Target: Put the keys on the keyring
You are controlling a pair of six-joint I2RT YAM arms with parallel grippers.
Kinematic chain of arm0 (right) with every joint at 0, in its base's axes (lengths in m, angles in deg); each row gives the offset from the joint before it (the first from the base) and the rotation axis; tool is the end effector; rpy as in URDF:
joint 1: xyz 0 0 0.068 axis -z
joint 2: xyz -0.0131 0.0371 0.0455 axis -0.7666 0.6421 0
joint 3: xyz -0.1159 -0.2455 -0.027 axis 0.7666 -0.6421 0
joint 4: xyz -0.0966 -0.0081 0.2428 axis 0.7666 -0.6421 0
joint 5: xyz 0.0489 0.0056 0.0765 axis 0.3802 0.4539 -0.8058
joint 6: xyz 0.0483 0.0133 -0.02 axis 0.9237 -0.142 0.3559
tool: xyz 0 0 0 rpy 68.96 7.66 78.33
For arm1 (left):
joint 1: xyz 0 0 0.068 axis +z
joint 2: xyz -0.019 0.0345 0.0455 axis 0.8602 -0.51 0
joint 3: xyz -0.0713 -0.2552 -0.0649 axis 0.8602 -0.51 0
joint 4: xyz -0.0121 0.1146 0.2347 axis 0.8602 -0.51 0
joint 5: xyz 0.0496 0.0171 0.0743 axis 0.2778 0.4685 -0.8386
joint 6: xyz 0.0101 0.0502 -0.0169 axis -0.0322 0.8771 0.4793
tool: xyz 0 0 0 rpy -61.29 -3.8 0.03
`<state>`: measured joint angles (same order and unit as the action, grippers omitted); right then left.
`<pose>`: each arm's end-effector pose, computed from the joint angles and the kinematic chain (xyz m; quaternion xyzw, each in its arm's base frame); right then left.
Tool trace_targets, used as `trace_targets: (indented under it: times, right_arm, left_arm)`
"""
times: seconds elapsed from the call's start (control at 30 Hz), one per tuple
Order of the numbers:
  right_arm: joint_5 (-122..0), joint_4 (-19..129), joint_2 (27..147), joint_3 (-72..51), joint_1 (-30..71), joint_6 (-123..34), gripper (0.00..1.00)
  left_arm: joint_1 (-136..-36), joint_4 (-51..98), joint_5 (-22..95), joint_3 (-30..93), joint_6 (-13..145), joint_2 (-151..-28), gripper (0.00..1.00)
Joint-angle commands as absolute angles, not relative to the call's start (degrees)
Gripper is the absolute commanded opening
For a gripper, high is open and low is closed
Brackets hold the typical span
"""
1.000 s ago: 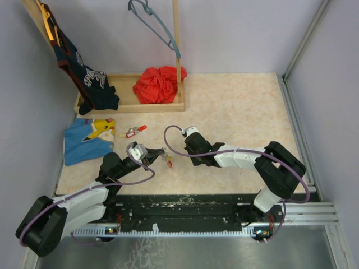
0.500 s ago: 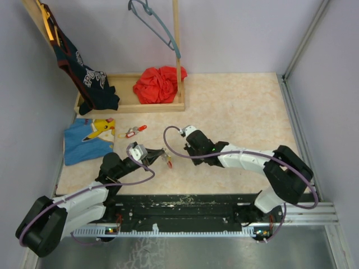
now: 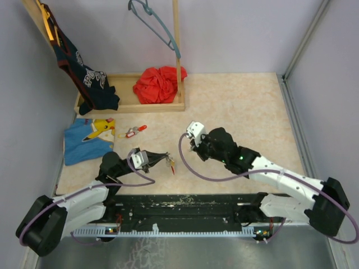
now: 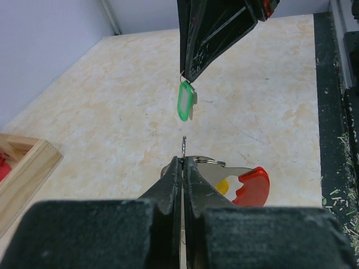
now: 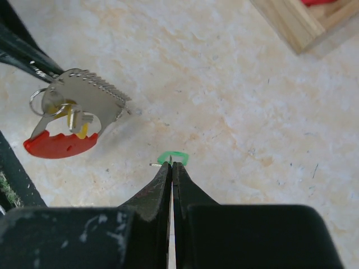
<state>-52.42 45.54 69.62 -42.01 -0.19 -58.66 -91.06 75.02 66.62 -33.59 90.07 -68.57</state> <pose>0.1598 0.1914 0.2697 -0.4138 0.7597 0.1791 0.4686 0.1394 -0.1121 0.1986 0.4653 0.4933 -0.3314 0.6560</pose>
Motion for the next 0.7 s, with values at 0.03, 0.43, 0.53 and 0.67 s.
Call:
trace_targets:
  times: [0.03, 0.43, 0.53, 0.67]
  right_arm:
    - [-63.4, 53.4, 61.7, -47.1, -0.6, -71.2, 0.00]
    - [-77.7, 50.0, 64.6, -45.2, -2.1, -88.6, 0.00]
    - [-75.2, 50.4, 65.1, -45.3, -3.5, -93.1, 0.00]
    - [-73.5, 49.4, 65.7, -45.3, -4.5, -98.9, 0.00]
  left_arm:
    - [-90.7, 78.9, 73.6, -31.1, 95.5, -69.3, 0.00]
    - [-90.7, 76.0, 78.9, -29.6, 102.0, -71.1, 0.00]
    - [-90.8, 74.3, 79.3, -29.0, 103.4, -72.0, 0.00]
    - [-91.2, 71.1, 79.3, -28.1, 105.7, -72.5, 0.00]
